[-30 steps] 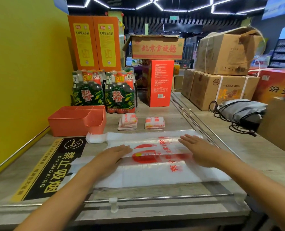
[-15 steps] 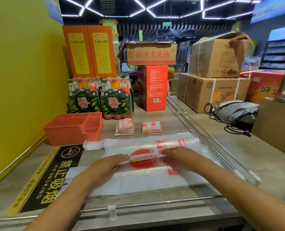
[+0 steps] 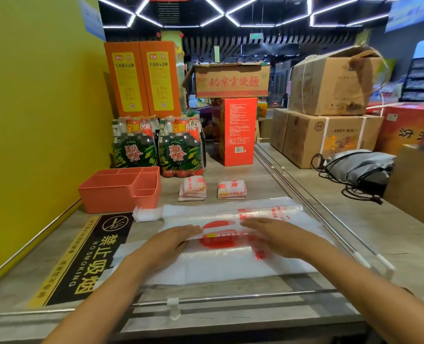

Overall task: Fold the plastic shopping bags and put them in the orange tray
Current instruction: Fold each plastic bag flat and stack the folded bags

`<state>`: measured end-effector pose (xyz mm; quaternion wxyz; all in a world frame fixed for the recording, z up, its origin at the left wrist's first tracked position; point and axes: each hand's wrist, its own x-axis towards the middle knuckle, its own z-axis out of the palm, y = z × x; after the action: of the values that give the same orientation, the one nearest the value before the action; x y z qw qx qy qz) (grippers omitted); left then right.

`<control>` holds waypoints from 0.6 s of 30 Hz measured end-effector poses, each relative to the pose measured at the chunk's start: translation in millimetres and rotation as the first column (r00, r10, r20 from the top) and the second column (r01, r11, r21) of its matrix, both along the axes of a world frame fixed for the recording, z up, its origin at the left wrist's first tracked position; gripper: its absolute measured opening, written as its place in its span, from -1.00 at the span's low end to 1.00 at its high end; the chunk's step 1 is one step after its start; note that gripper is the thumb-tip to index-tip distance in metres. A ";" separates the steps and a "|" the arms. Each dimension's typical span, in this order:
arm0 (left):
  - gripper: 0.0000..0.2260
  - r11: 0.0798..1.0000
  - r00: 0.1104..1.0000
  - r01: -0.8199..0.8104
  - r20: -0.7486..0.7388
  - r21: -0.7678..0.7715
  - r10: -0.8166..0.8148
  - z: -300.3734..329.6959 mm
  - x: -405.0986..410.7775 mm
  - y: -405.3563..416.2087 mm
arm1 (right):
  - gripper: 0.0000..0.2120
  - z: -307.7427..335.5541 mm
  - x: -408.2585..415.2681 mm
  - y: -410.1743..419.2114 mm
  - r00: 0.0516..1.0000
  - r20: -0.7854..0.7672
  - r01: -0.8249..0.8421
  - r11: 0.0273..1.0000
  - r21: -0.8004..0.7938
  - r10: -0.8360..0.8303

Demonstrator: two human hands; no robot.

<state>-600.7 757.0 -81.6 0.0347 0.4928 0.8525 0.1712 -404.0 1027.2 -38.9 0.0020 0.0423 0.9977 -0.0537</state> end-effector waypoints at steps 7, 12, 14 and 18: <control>-0.58 0.999 0.999 0.049 -0.014 0.007 -0.049 13.1 14.8 -5.8 | -0.77 -3.0 -34.7 -61.0 0.990 -0.084 -0.135 0.924 -0.359 0.112; -0.62 0.990 0.990 0.094 -0.097 -0.109 -0.104 14.6 -3.7 -37.3 | -0.53 -19.9 -35.9 -43.6 0.995 -0.028 -0.095 0.965 -0.245 0.091; -0.72 0.996 0.996 0.085 -0.034 0.040 -0.083 23.0 2.1 -44.2 | -0.70 -24.5 -40.1 -38.4 0.996 0.003 -0.081 0.947 -0.311 0.087; -0.59 0.999 0.976 0.046 -0.213 -0.014 -0.048 23.3 -12.8 -65.6 | -0.71 -10.6 -40.2 -48.6 0.988 0.089 -0.114 0.982 -0.151 0.129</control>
<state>-613.5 691.4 -58.3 -0.0508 0.5281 0.8401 0.1126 -444.2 978.5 -49.5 0.0572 -0.0164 0.9905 -0.1240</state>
